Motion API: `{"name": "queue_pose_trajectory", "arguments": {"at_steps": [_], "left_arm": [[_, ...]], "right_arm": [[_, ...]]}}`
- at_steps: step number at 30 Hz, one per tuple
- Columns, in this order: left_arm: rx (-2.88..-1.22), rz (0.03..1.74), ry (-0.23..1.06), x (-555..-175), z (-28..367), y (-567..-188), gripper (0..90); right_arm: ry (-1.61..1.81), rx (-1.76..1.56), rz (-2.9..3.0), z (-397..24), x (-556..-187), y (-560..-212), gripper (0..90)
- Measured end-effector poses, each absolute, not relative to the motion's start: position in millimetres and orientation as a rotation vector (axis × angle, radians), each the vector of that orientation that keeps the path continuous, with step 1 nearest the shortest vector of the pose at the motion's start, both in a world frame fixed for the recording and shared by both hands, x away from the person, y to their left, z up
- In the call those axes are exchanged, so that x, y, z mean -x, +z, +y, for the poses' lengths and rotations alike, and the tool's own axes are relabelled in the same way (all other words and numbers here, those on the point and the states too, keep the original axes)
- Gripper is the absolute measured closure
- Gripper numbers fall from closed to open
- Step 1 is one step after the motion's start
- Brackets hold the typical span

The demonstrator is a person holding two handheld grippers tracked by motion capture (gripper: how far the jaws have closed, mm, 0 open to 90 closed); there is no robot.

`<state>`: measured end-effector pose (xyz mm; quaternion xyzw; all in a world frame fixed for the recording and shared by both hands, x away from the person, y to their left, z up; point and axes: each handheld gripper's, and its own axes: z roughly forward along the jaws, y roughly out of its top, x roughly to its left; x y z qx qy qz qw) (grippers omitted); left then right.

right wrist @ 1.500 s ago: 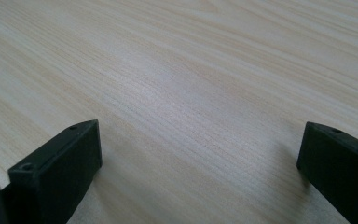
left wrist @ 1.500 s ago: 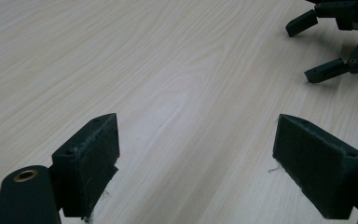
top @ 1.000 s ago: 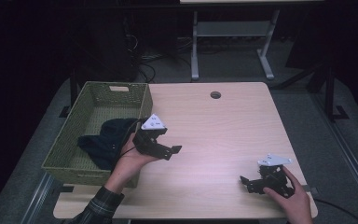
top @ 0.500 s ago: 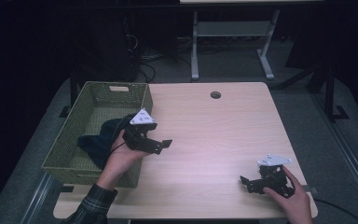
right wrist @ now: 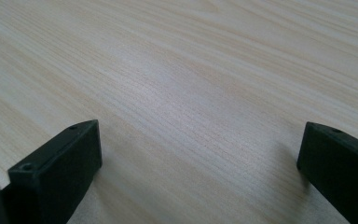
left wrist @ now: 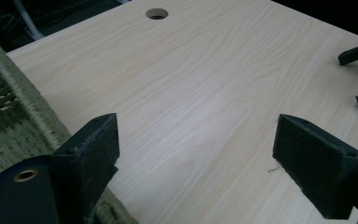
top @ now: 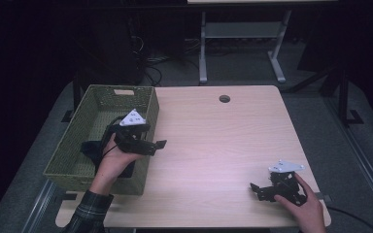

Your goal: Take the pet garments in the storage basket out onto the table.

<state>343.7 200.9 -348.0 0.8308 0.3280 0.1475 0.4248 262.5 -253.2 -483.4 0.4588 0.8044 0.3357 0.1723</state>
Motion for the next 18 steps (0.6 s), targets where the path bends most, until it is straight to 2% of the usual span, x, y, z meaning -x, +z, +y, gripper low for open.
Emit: {"name": "queue_pose_trajectory", "arguments": {"at_steps": [18], "left_arm": [[-2.045, 0.898, 0.418, -350, 243, -349, 14.3]], "right_arm": [[0.953, -1.302, 2.283, -253, -262, -483, 0.0]]}}
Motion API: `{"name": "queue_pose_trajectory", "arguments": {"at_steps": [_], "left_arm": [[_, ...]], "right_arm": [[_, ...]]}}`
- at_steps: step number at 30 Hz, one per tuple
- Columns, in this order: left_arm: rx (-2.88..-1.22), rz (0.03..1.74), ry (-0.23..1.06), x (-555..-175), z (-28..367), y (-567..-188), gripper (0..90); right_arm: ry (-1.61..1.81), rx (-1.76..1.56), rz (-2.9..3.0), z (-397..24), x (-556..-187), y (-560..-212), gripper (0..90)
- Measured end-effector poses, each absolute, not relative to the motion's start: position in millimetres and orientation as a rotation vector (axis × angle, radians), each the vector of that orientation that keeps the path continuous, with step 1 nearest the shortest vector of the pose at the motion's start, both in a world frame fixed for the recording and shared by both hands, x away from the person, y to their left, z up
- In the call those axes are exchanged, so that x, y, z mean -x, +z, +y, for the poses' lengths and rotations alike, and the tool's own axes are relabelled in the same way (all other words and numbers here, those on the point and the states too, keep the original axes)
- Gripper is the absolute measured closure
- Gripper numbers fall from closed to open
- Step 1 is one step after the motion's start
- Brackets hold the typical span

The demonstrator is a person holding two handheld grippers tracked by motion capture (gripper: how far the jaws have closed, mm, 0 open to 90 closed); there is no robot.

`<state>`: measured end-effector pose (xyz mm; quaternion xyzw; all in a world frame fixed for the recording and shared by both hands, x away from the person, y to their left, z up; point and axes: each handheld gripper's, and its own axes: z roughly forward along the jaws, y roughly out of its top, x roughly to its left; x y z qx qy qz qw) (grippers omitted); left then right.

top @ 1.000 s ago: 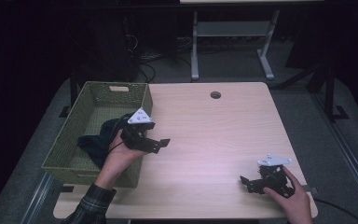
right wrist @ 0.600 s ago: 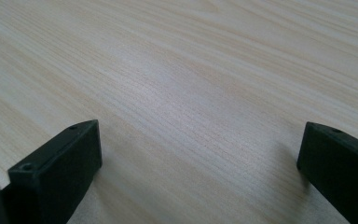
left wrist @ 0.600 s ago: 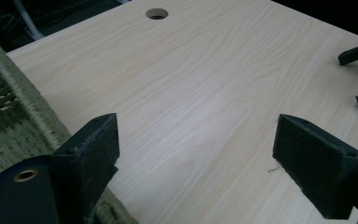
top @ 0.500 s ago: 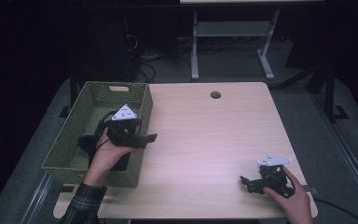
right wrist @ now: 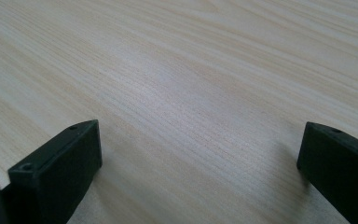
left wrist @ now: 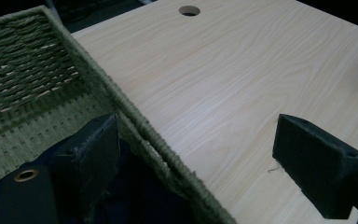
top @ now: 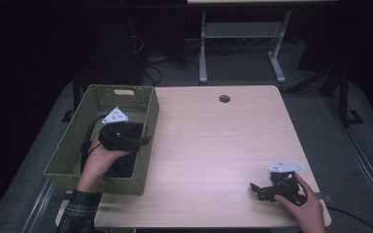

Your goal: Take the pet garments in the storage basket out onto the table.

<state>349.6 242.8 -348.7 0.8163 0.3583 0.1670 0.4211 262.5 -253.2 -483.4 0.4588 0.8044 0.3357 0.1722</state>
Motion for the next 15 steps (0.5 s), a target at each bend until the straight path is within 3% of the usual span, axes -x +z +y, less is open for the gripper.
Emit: {"name": "queue_pose_trajectory", "arguments": {"at_steps": [15], "left_arm": [[-2.062, 0.956, 0.439, -355, 265, -357, 14.3]], "right_arm": [[0.953, -1.303, 2.283, -253, -262, -483, 0.0]]}}
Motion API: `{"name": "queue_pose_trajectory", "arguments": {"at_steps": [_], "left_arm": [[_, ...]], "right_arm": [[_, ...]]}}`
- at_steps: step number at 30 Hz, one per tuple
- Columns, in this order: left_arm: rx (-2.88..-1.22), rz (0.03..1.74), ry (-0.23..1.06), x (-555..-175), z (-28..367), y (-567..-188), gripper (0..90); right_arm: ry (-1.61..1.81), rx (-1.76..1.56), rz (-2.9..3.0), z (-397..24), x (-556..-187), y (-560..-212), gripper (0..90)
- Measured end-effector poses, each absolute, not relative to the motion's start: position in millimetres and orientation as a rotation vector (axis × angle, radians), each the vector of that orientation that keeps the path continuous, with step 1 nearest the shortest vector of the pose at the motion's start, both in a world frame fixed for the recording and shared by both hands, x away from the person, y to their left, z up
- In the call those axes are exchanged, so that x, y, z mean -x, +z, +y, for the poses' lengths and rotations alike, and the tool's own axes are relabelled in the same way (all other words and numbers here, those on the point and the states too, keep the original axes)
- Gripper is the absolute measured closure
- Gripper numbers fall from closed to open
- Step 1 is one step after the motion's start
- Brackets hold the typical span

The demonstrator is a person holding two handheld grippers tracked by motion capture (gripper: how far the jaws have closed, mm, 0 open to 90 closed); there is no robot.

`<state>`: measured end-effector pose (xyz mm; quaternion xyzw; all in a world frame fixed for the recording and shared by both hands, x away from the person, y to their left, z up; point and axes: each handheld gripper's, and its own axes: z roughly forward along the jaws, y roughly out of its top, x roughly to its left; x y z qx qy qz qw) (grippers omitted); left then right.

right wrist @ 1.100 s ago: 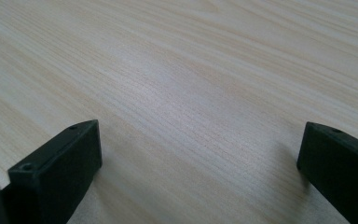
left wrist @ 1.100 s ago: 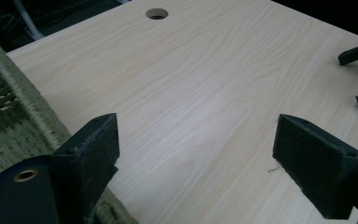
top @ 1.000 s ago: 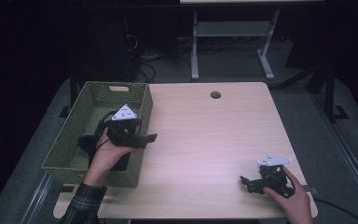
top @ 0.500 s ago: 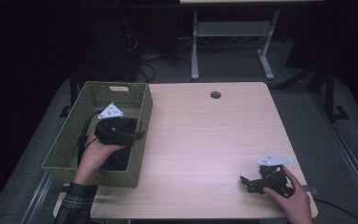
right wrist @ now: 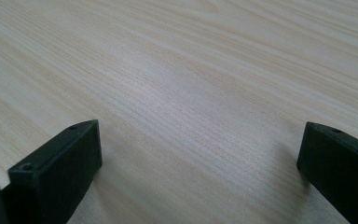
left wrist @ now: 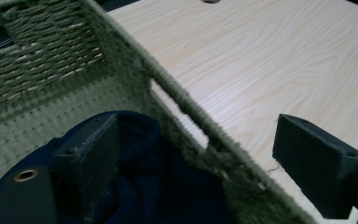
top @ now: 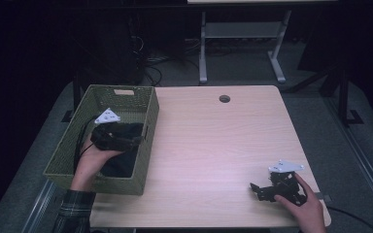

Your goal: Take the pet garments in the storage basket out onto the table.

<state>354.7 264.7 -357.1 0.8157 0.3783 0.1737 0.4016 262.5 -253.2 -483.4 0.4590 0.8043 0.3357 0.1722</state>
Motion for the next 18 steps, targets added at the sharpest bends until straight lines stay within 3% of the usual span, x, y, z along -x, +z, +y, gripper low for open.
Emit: {"name": "queue_pose_trajectory", "arguments": {"at_steps": [18], "left_arm": [[-2.126, 1.091, 0.45, -369, 288, -386, 14.2]], "right_arm": [[0.953, -1.302, 2.282, -253, -262, -483, 0.0]]}}
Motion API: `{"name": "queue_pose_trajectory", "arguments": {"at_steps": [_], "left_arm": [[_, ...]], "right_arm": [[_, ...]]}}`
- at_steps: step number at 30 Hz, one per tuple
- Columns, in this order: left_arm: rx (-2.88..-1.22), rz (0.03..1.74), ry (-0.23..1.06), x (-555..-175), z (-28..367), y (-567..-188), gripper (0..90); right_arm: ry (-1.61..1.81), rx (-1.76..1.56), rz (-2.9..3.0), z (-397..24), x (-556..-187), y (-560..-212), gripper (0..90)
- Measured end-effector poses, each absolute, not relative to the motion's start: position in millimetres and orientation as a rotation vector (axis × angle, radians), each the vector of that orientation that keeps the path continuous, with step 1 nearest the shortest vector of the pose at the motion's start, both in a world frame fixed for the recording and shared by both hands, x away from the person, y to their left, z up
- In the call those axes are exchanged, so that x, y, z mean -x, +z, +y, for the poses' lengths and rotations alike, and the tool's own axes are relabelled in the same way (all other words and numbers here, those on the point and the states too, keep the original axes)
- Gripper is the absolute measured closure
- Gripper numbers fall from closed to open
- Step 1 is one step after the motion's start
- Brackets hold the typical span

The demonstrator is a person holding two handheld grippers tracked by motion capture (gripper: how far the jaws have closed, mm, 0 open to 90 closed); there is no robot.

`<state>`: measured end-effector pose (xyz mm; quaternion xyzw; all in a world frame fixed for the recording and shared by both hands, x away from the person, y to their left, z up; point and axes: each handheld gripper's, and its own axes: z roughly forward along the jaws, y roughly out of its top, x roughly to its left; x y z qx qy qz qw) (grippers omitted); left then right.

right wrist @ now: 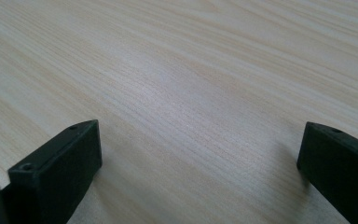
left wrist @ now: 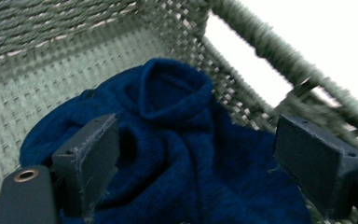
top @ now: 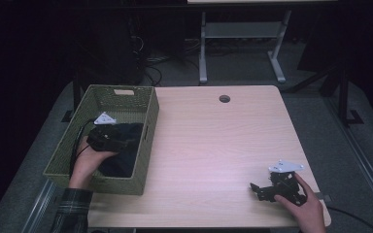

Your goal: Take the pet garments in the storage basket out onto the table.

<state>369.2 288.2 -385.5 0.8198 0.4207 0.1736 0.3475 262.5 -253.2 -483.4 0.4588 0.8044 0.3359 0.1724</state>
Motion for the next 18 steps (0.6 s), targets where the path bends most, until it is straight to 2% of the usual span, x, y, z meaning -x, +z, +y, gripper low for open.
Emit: {"name": "queue_pose_trajectory", "arguments": {"at_steps": [6, 18], "left_arm": [[-2.154, 1.136, 0.431, -373, 288, -396, 14.2], [-2.319, 1.248, 0.381, -383, 277, -419, 14.1]], "right_arm": [[0.953, -1.302, 2.283, -253, -262, -483, 0.0], [0.953, -1.301, 2.283, -253, -262, -483, 0.0]]}}
